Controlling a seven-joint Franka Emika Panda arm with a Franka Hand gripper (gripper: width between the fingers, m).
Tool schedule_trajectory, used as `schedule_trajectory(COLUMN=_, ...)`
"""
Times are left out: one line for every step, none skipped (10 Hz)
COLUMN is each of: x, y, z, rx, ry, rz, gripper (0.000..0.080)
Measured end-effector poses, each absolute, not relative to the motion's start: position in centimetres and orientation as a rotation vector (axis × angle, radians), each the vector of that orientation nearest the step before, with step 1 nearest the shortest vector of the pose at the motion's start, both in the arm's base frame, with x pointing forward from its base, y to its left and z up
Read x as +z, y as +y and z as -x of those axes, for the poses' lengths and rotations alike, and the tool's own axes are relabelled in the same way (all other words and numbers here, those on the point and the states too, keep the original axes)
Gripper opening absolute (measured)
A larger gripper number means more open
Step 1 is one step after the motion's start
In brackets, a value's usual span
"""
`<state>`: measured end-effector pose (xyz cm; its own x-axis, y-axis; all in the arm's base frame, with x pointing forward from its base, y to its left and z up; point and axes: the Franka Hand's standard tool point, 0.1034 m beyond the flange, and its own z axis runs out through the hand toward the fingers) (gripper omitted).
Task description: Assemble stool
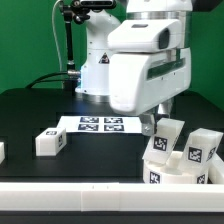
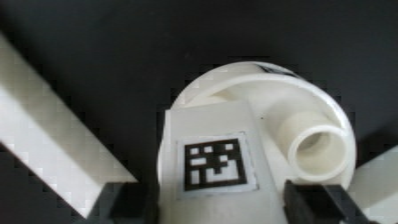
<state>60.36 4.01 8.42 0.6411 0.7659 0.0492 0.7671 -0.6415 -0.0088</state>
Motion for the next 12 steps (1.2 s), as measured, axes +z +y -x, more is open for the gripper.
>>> schedule_trajectory(x=8.40, y=3.98, z=-60.33, rx=-0.077, ry=-1.150, rz=2.883, gripper=0.0340)
schedule_trajectory(x=8.36, y=4.04, z=-60.21, rx=-0.082, ry=-0.974, rz=2.937, gripper=0.0340)
schedule_trajectory(x=8.36, y=4.39, z=-60.12, rx=-0.079, ry=-0.809, rz=2.980, gripper=0.0340)
schedule_trajectory(x=8.39, y=4.70, z=-60.12, rx=-0.074, ry=-0.589, rz=3.019, gripper=0.0340)
schedule_trajectory(x=8.52, y=4.82, z=-60.25, rx=-0.070, ry=-0.499, rz=3.042, gripper=0.0340)
schedule_trajectory(x=8.46, y=4.77, z=-60.24, rx=-0.067, ry=-0.363, rz=3.055, gripper=0.0340)
schedule_trajectory(x=8.47, y=4.75, z=-60.25, rx=-0.062, ry=-0.204, rz=3.068, gripper=0.0340)
schedule_trajectory(x=8.47, y=4.74, z=-60.26, rx=-0.060, ry=-0.137, rz=3.071, gripper=0.0340)
schedule_trajectory(x=8.47, y=4.75, z=-60.26, rx=-0.058, ry=-0.062, rz=3.071, gripper=0.0340)
schedule_trajectory(x=8.47, y=4.73, z=-60.26, rx=-0.053, ry=0.079, rz=3.067, gripper=0.0340)
schedule_trajectory(x=8.45, y=4.76, z=-60.27, rx=-0.055, ry=0.193, rz=3.057, gripper=0.0340)
schedule_trajectory(x=8.38, y=4.75, z=-60.28, rx=-0.065, ry=0.426, rz=3.028, gripper=0.0340)
